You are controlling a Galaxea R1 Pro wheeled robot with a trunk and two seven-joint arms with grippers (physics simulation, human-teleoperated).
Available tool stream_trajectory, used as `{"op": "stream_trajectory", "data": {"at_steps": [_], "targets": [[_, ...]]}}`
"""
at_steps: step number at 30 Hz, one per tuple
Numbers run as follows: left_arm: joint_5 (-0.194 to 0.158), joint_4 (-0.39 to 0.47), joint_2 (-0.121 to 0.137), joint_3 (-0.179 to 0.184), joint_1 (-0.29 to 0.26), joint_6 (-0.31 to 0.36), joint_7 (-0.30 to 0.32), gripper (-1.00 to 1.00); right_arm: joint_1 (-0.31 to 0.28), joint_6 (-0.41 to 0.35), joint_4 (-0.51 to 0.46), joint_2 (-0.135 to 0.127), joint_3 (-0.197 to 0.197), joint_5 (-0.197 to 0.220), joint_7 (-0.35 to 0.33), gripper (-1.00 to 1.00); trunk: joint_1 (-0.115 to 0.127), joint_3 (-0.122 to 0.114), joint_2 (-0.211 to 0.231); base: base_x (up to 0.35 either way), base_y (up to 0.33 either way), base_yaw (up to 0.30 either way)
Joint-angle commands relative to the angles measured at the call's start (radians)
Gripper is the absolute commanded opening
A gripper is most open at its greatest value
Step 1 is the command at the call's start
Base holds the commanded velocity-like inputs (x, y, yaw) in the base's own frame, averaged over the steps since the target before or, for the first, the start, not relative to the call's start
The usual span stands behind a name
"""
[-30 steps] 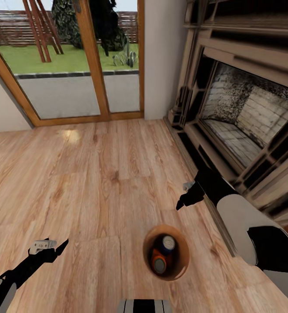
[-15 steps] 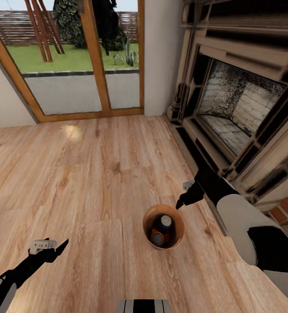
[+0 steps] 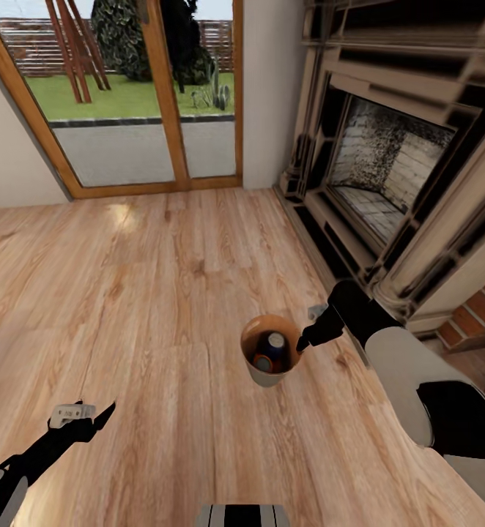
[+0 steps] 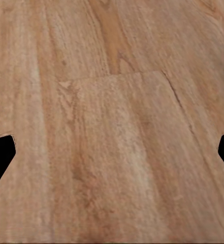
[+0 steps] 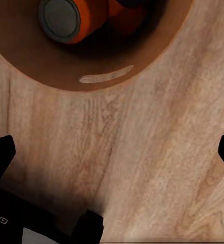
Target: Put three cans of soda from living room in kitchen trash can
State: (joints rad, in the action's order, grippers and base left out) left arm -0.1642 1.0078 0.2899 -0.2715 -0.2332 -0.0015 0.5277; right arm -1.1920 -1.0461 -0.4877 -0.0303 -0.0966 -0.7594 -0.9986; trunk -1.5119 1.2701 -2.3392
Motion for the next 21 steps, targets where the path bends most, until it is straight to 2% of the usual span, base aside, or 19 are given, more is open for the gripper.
{"op": "stream_trajectory", "data": {"at_steps": [1, 12, 17, 21], "targets": [[0.0, 0.0, 0.0, 0.0, 0.0, 0.0, 0.0, 1.0, 0.0, 0.0, 0.0, 0.0, 0.0, 0.0, 0.0, 1.0, 0.0, 0.0, 0.0, -0.333, 0.0, 0.0], [0.0, 0.0, 0.0, 0.0, 0.0, -0.001, 0.0, 1.0, 0.0, 0.0, 0.0, 0.0, 0.0, 0.0, 0.0, 1.0, 0.0, 0.0, 0.0, -0.32, 0.0, 0.0], [-0.001, 0.003, 0.0, -0.002, 0.0, -0.002, 0.001, 1.0, 0.0, 0.0, 0.0, 0.0, 0.0, 0.0, 0.0, 1.0, 0.0, 0.0, 0.0, -0.103, 0.0, 0.0], [0.0, 0.001, 0.0, -0.001, 0.0, 0.006, 0.0, 1.0, 0.0, 0.0, 0.0, 0.0, 0.0, 0.0, 0.018, 1.0, 0.015, -0.013, 0.028, -0.015, 0.0, 0.0]]}}
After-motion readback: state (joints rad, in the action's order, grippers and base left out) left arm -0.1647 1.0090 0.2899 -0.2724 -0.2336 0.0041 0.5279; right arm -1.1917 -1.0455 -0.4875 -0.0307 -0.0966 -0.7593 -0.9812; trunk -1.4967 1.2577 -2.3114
